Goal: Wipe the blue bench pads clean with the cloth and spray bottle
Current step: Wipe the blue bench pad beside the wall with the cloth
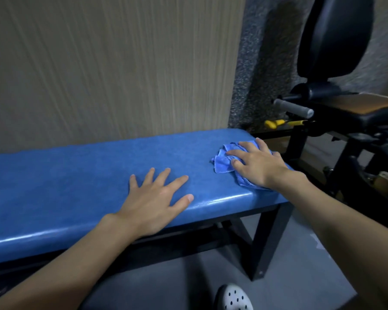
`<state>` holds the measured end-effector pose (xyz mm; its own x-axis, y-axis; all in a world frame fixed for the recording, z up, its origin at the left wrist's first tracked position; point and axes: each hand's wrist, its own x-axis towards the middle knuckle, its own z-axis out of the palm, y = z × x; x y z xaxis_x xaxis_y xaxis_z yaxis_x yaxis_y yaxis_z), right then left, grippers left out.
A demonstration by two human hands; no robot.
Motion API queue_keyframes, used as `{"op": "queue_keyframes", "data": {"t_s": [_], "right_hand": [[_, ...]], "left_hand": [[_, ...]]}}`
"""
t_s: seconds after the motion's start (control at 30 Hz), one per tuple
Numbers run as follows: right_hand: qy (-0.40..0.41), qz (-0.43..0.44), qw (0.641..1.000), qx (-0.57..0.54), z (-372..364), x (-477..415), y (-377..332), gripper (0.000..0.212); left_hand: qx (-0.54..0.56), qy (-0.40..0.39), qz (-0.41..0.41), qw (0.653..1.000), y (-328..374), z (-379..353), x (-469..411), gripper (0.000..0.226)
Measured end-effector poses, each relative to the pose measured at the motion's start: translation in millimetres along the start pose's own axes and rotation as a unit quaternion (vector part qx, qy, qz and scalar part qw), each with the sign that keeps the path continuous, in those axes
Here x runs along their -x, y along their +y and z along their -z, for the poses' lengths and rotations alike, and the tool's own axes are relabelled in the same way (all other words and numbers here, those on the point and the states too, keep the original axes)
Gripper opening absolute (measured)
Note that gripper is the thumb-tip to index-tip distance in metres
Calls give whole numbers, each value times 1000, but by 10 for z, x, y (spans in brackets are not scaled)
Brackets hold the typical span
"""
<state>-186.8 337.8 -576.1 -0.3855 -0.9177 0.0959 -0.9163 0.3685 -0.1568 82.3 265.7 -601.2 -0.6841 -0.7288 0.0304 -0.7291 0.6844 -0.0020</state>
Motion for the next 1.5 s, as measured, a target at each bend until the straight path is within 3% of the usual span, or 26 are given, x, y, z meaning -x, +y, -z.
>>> {"op": "queue_keyframes", "data": {"t_s": [0.27,0.33,0.43,0.6,0.8,0.97,1.2,1.27,1.33,1.43,1.5], "right_hand": [[27,-112,993,-5,25,233,298,44],[28,-121,991,-51,72,293,360,48],[85,-136,985,-61,10,373,408,55],[82,-124,989,-29,-91,400,215,54],[73,-85,994,-7,-120,488,-188,52],[52,-38,998,-4,-160,515,-606,53],[50,5,999,-1,-287,533,-1245,54],[26,25,999,-32,-317,498,-1384,56],[17,58,989,-138,-259,452,-1427,60],[74,39,928,-363,-40,421,-1227,48],[105,-2,932,-348,31,434,-976,45]], "left_hand": [[16,-3,-1,1000,-3,-9,10,93],[13,0,-4,1000,-10,-17,1,93],[11,-4,-9,1000,-18,-14,2,89],[19,-21,-24,999,-99,50,38,68],[48,1,-42,998,-199,75,124,92],[43,8,-29,999,-302,110,227,57],[62,32,10,998,-507,132,366,51],[73,73,17,994,-526,167,407,59],[91,135,8,987,-497,211,429,74],[115,165,-15,979,-316,310,334,76],[101,145,-25,984,-74,372,188,67]]}}
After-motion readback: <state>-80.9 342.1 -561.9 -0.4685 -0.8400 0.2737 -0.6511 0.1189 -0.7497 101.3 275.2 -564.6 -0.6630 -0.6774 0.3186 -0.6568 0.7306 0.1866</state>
